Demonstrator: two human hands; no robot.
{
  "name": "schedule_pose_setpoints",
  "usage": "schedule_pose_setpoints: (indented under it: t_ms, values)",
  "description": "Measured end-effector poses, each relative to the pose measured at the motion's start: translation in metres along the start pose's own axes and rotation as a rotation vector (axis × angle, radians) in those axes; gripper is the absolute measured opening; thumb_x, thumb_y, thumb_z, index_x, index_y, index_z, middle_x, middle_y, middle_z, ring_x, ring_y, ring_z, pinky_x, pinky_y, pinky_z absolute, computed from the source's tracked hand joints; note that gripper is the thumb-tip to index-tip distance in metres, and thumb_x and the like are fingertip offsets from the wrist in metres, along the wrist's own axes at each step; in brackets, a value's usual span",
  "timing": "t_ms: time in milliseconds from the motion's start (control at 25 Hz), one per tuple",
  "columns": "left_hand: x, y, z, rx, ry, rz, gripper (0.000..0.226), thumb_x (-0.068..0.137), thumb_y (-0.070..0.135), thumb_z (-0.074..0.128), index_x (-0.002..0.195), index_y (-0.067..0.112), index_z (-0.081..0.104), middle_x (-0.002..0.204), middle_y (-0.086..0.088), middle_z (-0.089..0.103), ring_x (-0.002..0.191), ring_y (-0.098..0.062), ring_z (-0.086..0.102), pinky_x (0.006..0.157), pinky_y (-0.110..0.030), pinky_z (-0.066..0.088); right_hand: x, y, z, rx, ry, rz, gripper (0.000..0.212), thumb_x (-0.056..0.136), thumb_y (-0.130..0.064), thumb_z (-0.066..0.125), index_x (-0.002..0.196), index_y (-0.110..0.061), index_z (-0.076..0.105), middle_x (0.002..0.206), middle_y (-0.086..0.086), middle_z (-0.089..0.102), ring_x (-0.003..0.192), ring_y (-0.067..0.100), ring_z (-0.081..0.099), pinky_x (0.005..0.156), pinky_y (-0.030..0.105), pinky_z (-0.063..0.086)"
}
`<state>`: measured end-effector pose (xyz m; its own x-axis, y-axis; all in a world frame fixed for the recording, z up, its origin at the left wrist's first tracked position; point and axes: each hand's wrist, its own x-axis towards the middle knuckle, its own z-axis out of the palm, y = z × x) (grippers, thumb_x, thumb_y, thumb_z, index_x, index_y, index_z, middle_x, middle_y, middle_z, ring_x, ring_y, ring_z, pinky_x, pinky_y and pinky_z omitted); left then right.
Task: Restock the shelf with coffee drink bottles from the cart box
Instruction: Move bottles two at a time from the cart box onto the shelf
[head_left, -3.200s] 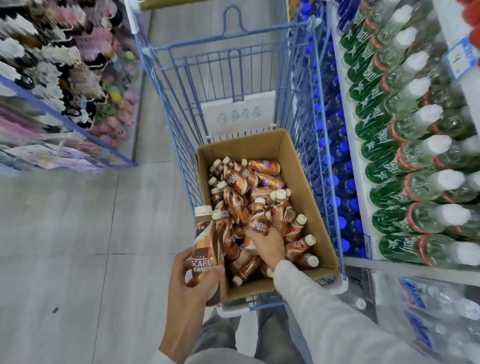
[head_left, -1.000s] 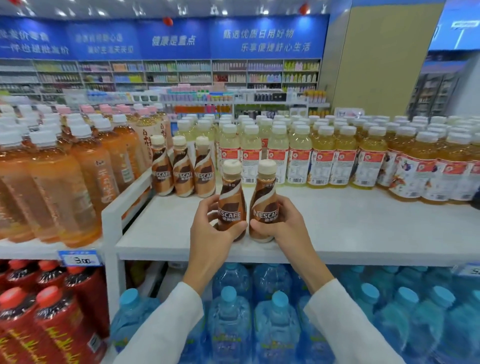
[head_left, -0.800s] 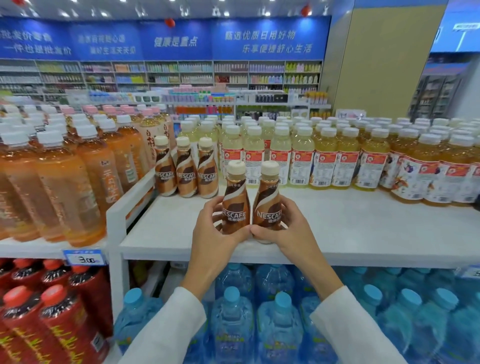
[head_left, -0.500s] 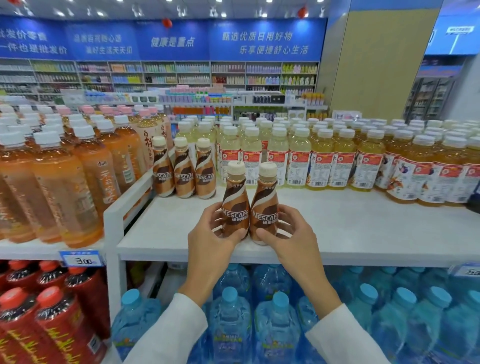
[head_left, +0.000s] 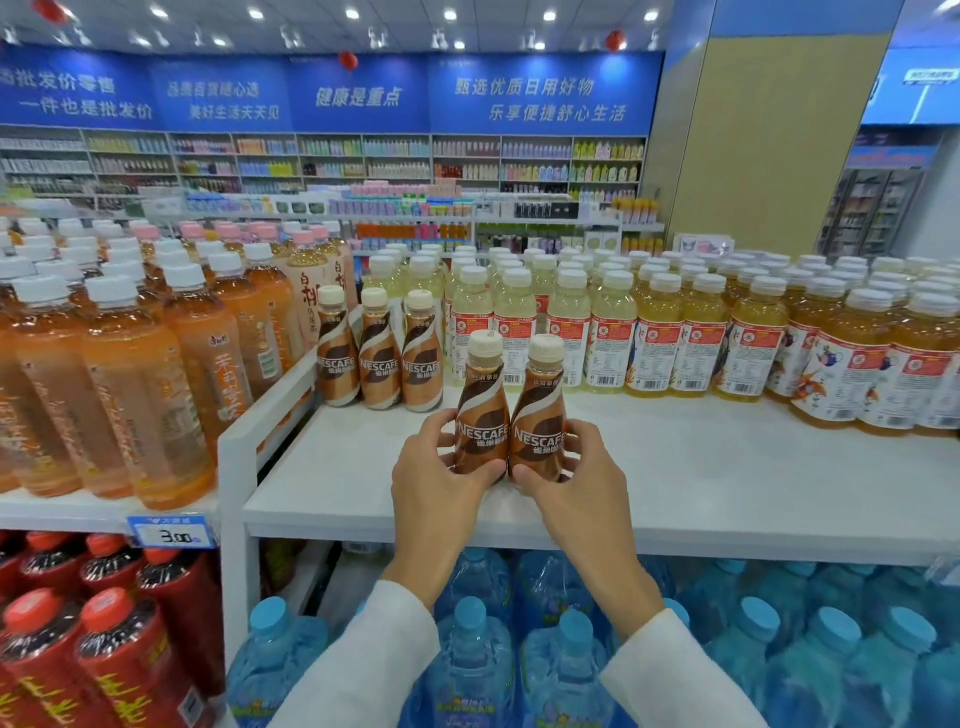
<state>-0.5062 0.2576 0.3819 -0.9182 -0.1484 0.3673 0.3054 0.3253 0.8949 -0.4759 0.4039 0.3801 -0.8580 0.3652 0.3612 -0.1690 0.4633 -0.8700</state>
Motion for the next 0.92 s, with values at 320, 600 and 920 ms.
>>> schedule_pose_setpoints:
  t_ms: [320, 600, 920]
  values:
    - [0.065, 0.001, 0.032, 0.036, 0.075, -0.103, 0.056, 0.078, 0.016, 0.086, 0.127, 0.015, 0.06, 0.12, -0.005, 0.069, 0.112, -0.023, 0.064, 0.091, -0.03, 0.047, 0.072, -0.001, 0.038, -0.061, -0.023, 0.034, 0.053, 0.079, -0.025, 0.084, 0.115, -0.027, 0.045, 0.12, 0.002, 0.067, 0.11, 0.024, 0.064, 0.089, 0.033, 0.049]
    - [0.088, -0.005, 0.051, 0.053, 0.201, -0.211, 0.044, 0.082, 0.019, 0.084, 0.118, 0.008, 0.06, 0.12, -0.011, 0.065, 0.113, -0.03, 0.06, 0.096, -0.04, 0.049, 0.099, 0.002, 0.053, 0.005, -0.043, 0.043, 0.053, 0.077, -0.019, 0.085, 0.113, -0.027, 0.047, 0.107, -0.007, 0.062, 0.107, 0.02, 0.065, 0.088, 0.03, 0.048]
    - [0.098, -0.011, 0.056, 0.044, 0.224, -0.209, 0.048, 0.081, 0.019, 0.084, 0.12, 0.008, 0.059, 0.12, -0.01, 0.065, 0.112, -0.03, 0.061, 0.096, -0.041, 0.051, 0.111, 0.006, 0.063, 0.005, -0.026, 0.067, 0.053, 0.08, -0.016, 0.083, 0.121, -0.019, 0.05, 0.12, 0.003, 0.067, 0.11, 0.023, 0.064, 0.093, 0.033, 0.051]
